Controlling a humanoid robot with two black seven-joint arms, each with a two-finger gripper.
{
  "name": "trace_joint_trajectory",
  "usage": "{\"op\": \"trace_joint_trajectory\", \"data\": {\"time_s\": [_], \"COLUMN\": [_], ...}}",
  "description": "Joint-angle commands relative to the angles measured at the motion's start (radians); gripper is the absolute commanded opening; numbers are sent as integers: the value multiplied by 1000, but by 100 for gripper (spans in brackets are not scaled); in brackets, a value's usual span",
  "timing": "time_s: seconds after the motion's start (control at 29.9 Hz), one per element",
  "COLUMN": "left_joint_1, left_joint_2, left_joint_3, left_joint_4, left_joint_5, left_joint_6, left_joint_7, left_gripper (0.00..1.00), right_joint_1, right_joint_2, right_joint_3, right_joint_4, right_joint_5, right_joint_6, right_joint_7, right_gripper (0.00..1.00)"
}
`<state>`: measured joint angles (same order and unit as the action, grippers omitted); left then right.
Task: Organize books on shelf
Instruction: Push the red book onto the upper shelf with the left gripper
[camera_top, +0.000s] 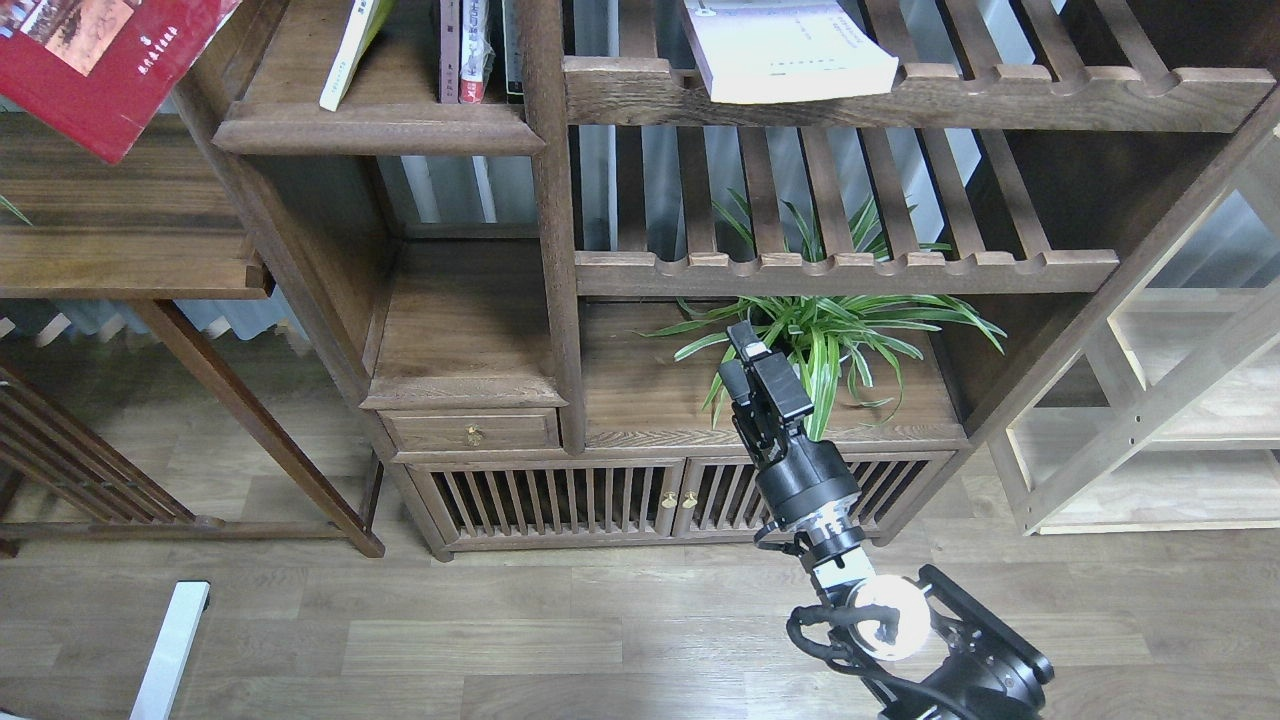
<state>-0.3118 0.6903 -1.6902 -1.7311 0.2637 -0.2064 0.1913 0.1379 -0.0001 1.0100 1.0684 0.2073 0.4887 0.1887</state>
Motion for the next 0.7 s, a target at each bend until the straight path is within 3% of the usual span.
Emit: {"op": "trace_joint_trajectory", "data": {"time_s": [0.0,0.3,0.67], "left_joint_1": [-77,-256,-312], "left_joint_2": [-46,-146,-146], "left_joint_3": [59,201,268], "left_joint_4": [-1,11,82], "left_joint_5": [46,152,216], "left_joint_6": [97,275,271], "left_joint_7": [5,22,25], "left_gripper": [0,0,0], "right_joint_1": [5,19,14], "right_joint_2": [0,0,0], "right_joint_3": [12,48,65], "right_joint_4": [2,2,2], "right_joint_5": [0,0,0], "right_joint_6": [0,0,0], "right_joint_7": [0,-2,-2], "right_gripper": [83,83,83]}}
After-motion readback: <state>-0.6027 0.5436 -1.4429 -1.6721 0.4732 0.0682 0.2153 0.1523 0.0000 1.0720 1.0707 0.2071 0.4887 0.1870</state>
